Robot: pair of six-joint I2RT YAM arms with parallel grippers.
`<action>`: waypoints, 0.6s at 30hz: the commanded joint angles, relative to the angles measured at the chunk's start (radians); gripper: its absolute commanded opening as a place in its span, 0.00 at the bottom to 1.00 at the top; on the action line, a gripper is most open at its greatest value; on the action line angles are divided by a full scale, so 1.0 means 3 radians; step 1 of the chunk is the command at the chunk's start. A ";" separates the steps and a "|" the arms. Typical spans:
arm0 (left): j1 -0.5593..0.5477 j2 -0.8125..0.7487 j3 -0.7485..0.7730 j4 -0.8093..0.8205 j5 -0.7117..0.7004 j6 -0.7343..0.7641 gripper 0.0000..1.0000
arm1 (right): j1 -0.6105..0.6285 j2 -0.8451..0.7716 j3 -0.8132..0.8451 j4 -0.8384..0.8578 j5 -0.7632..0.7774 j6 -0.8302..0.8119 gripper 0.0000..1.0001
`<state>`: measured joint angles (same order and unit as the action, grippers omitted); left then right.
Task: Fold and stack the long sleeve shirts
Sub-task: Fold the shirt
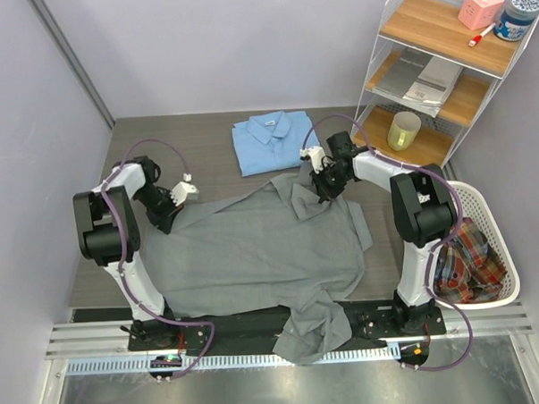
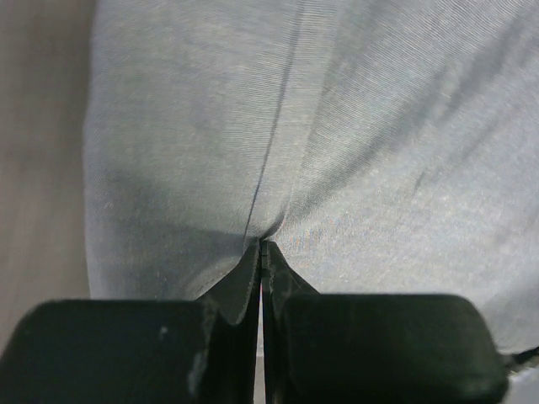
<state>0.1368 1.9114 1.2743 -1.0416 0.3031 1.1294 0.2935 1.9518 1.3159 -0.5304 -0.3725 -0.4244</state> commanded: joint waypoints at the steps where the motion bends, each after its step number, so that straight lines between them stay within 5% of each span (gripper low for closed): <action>1: 0.0030 0.0301 0.0287 0.0670 -0.0433 -0.0011 0.00 | -0.0048 0.0126 0.0139 -0.0047 0.0459 -0.0043 0.01; 9: 0.0020 0.0113 0.0854 -0.0019 0.0400 -0.0072 0.00 | -0.0099 -0.0186 0.0369 -0.0103 -0.0143 0.0064 0.01; 18: 0.0040 0.0322 0.1800 -0.0117 0.0641 -0.0513 0.00 | -0.0170 -0.0385 0.1599 -0.0057 -0.0747 0.0576 0.01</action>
<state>0.1398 1.9781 1.7138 -1.0397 0.4259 1.0241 0.2569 1.9495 1.6062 -0.5976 -0.4992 -0.3305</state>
